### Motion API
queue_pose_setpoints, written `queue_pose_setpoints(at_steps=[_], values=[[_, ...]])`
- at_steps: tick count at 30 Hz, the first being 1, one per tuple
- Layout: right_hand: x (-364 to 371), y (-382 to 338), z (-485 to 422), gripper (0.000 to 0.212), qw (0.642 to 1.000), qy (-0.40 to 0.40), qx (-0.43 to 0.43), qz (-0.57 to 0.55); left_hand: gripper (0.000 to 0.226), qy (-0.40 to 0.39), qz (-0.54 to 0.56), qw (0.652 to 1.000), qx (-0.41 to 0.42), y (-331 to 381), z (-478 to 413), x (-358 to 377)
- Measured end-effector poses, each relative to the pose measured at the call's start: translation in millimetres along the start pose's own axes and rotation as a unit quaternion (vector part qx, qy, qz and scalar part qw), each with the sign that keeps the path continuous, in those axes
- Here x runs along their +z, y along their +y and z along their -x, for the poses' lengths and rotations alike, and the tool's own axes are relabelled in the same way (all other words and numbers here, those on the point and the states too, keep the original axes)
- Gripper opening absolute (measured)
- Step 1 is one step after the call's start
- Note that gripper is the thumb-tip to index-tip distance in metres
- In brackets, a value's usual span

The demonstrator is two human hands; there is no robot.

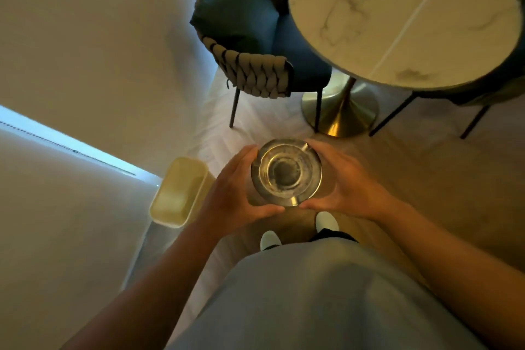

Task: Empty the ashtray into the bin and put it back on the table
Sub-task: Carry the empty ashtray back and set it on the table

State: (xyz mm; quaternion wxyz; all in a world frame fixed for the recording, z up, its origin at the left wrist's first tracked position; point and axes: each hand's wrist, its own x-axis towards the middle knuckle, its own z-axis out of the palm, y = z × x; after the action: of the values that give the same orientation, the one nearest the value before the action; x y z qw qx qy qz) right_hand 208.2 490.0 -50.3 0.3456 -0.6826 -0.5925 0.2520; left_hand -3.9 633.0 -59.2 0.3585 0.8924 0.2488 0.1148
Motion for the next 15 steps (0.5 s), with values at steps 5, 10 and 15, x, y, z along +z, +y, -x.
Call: queue_pose_setpoints(at_steps=[5,10,15], values=[[-26,5,52,0.104,0.996,0.064,0.056,0.004,0.108,-0.065,0.023,0.996,0.058,30,-28,29],[-46,17,104,0.109,0.987,0.106,0.118,0.012,0.111,-0.133,0.025,0.985,0.111,62,-49,63],[-68,37,153,0.111,0.979,0.136,0.151,-0.003,0.116,-0.159,0.004,0.976,0.151,98,-61,103]])
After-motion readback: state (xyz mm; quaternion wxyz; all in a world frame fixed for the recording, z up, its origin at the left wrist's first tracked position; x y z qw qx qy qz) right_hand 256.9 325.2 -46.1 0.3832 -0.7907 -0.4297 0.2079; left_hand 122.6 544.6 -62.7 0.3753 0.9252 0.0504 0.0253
